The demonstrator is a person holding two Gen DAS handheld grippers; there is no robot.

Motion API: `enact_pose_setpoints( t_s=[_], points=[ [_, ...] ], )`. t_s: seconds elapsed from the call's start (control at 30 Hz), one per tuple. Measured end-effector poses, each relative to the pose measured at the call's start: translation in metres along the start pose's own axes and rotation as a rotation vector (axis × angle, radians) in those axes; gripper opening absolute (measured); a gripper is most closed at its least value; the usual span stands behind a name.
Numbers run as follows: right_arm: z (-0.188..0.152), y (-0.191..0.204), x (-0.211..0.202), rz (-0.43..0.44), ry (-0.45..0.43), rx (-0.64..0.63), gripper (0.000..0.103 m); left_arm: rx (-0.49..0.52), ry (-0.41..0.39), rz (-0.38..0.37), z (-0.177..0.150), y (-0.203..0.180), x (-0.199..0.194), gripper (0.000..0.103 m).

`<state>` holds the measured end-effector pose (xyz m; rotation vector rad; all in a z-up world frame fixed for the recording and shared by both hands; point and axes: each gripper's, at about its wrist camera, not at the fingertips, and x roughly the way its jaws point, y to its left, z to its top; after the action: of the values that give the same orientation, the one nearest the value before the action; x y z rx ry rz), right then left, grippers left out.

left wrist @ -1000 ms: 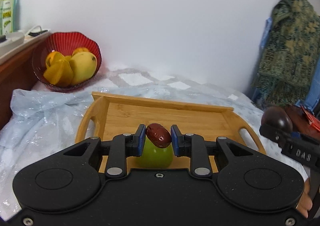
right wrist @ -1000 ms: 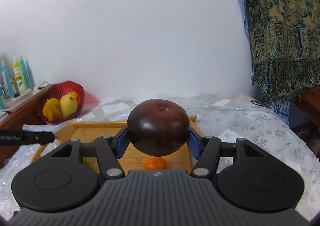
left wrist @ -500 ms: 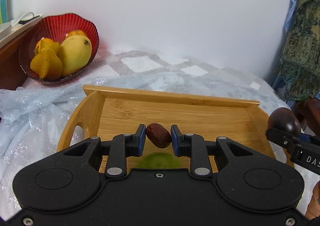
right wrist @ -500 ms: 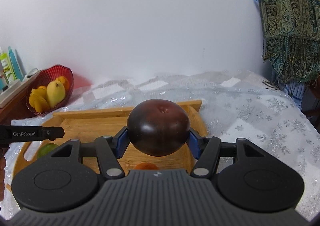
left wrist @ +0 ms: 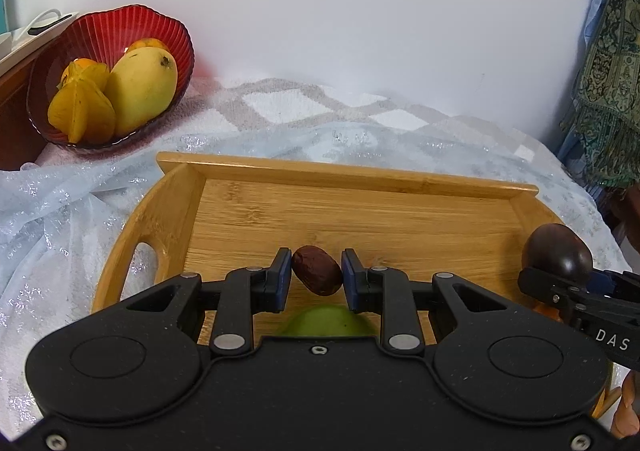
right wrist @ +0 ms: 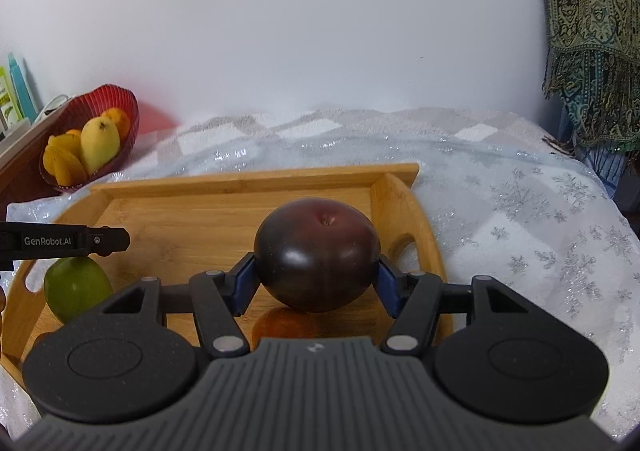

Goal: Organize fruits
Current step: 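Carry the red date and dark plum in both grippers over the tray, then lower the date and plum onto the tray and open both grippers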

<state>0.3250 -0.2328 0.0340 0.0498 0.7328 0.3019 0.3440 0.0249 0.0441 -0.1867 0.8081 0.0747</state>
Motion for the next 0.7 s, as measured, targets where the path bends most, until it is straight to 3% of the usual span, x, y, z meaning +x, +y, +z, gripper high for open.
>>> enact_pose_setpoints(
  t_s=[0.7],
  points=[
    [-0.0018, -0.0003, 0.0063, -0.006, 0.019, 0.009, 0.068, -0.003, 0.000, -0.003, -0.0001, 0.0014, 0.0022, 0.028]
  ],
)
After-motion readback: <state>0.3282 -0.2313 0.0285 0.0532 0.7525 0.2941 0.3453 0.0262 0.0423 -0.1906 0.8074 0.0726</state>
